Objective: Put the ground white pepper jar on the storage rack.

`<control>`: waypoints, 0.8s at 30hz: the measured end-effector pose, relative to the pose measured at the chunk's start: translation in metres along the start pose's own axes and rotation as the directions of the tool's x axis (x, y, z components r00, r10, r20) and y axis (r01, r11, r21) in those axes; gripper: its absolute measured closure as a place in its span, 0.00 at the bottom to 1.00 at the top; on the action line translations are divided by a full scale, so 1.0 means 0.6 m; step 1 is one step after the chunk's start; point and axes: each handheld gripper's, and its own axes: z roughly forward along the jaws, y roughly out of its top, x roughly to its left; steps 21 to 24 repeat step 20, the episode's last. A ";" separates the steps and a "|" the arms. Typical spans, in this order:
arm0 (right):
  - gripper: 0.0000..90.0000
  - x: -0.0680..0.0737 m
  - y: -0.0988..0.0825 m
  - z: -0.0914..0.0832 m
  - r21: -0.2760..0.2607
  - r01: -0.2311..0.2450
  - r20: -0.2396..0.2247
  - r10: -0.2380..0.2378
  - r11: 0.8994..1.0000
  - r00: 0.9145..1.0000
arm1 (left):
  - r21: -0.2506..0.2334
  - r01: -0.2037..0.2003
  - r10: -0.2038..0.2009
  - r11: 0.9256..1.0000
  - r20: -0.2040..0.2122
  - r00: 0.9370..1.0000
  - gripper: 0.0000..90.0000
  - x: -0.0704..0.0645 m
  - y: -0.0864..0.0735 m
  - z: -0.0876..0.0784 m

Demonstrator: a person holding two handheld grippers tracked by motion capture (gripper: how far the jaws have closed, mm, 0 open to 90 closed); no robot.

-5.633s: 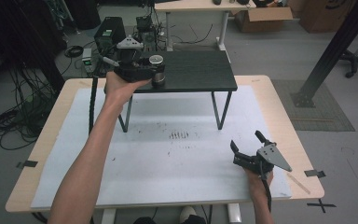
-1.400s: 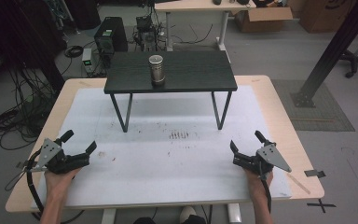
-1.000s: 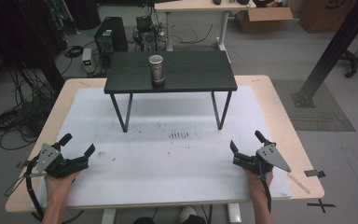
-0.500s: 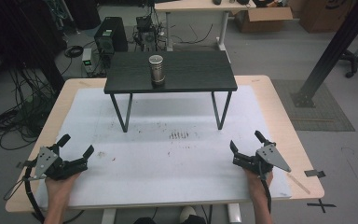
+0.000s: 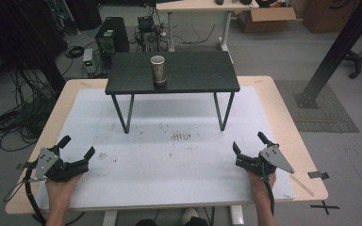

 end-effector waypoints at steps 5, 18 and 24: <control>0.03 0.000 0.000 0.000 0.000 0.001 0.000 -0.001 1.000 1.000 | -0.001 0.000 0.000 1.000 0.000 1.000 0.01 0.000 0.000 0.000; 0.03 0.000 0.000 0.000 0.002 -0.001 0.000 0.001 1.000 1.000 | -0.002 -0.002 0.002 1.000 -0.001 1.000 0.00 0.000 0.000 -0.001; 0.03 0.000 0.000 0.000 0.001 -0.004 0.001 0.004 1.000 1.000 | -0.002 -0.001 0.001 1.000 -0.001 1.000 0.00 0.000 0.000 0.000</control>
